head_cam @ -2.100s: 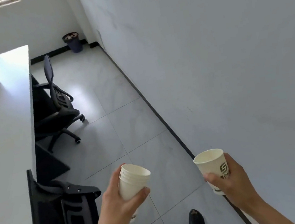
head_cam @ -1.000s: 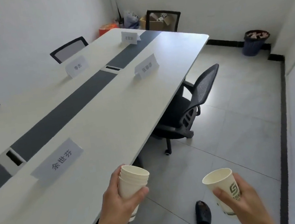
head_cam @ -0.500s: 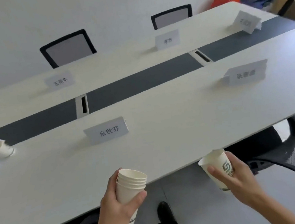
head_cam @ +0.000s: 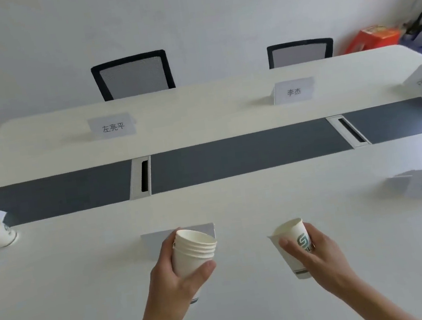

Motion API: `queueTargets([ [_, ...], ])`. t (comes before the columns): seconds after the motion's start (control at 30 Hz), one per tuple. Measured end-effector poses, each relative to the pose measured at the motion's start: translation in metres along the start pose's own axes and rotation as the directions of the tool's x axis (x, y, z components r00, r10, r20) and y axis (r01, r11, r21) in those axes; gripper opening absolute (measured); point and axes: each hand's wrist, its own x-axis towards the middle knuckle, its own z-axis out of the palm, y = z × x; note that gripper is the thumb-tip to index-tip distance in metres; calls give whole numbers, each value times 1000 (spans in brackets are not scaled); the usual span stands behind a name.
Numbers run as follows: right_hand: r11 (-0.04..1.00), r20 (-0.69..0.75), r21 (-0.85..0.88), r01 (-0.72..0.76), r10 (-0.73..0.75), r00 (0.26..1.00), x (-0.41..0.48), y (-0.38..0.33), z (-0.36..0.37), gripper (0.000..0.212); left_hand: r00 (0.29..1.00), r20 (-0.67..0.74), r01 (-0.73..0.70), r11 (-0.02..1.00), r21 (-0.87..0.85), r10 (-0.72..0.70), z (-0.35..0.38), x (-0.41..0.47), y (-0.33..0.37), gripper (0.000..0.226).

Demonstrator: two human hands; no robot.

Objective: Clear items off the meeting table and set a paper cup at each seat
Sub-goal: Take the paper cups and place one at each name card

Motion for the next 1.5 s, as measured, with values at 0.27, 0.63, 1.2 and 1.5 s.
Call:
queueTargets([
  [0.27,1000,68,-12,0,1,998,153,-57,89,54,994,-53,92,996,-17,-93,-43,74,-5,73],
  [0.63,987,31,-115,-111,115,993,255,-35,178,63,929,-132,337,938,-83,-345,-66,83,-50,73],
  [1.2,971,154,128,-202,182,971,120,-46,59,11,971,239,-25,981,194,-22,3,104,-5,84],
  [1.5,887,127,377,-266,235,964,-40,6,-15,11,787,612,-334,886,322,74,98,23,14,92],
])
